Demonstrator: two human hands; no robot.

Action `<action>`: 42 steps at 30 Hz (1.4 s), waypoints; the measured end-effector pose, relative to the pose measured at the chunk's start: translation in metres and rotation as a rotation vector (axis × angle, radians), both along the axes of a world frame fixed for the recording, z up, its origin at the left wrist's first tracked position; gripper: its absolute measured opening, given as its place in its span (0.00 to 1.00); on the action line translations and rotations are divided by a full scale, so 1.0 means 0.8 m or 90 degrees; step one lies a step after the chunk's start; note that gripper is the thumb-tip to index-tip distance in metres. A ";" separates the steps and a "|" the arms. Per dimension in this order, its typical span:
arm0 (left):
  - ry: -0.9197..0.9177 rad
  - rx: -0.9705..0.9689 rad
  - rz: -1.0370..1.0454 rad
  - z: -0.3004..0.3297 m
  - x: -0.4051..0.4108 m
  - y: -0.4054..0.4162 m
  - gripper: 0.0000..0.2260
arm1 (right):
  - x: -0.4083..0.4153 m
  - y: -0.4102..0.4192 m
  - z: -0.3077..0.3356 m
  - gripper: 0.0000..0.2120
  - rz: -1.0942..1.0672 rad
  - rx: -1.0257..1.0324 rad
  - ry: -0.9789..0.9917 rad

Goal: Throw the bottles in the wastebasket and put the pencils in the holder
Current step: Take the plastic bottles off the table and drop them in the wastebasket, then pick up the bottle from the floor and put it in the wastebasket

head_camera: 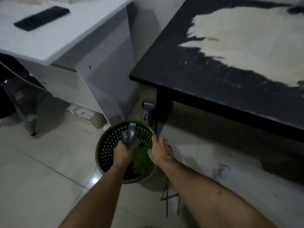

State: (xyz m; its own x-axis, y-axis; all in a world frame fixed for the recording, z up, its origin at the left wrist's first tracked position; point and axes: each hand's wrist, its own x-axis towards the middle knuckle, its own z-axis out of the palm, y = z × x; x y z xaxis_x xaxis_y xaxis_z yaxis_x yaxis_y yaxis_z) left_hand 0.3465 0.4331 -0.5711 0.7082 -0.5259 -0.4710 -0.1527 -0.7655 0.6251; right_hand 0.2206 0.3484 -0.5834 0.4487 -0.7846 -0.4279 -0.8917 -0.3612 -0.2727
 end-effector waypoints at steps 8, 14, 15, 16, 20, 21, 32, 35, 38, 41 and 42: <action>-0.065 0.068 -0.058 -0.185 0.011 -0.019 0.32 | -0.001 0.010 -0.134 0.33 -0.068 -0.041 -0.188; -0.124 0.105 -0.149 -0.219 0.002 -0.037 0.23 | -0.016 0.008 -0.140 0.27 -0.057 -0.099 -0.259; -0.143 0.128 -0.167 -0.214 -0.003 -0.039 0.20 | -0.024 0.007 -0.137 0.26 -0.060 -0.103 -0.266; -0.168 0.144 -0.181 -0.205 -0.008 -0.042 0.18 | -0.033 0.006 -0.134 0.24 -0.067 -0.108 -0.270; -0.278 -0.008 -0.210 -0.146 -0.036 -0.082 0.14 | -0.075 -0.018 -0.124 0.20 -0.119 -0.156 -0.259; -0.317 -0.078 -0.234 -0.130 -0.045 -0.100 0.13 | -0.088 -0.026 -0.124 0.19 -0.127 -0.174 -0.249; -0.235 -0.230 -0.440 -0.142 -0.267 -0.183 0.07 | -0.261 -0.086 -0.207 0.20 -0.319 -0.167 -0.018; -0.183 -0.147 -0.483 -0.194 -0.308 -0.181 0.09 | -0.304 -0.090 -0.245 0.21 -0.414 -0.109 0.035; -0.164 -0.121 -0.522 -0.239 -0.338 -0.181 0.12 | -0.339 -0.094 -0.290 0.22 -0.509 -0.059 0.073; -0.164 -0.109 -0.550 -0.268 -0.353 -0.184 0.14 | -0.363 -0.097 -0.330 0.26 -0.543 -0.027 0.091; -0.163 -0.105 -0.552 -0.277 -0.355 -0.186 0.15 | -0.368 -0.099 -0.342 0.26 -0.550 -0.018 0.092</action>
State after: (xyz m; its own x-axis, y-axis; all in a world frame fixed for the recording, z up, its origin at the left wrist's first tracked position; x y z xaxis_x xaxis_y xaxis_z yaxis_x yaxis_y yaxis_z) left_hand 0.0627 0.2844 -0.7927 0.1063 -0.9683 -0.2261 -0.7808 -0.2221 0.5840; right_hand -0.0739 0.2695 -0.8570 -0.3638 -0.8361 -0.4105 -0.8818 0.4512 -0.1375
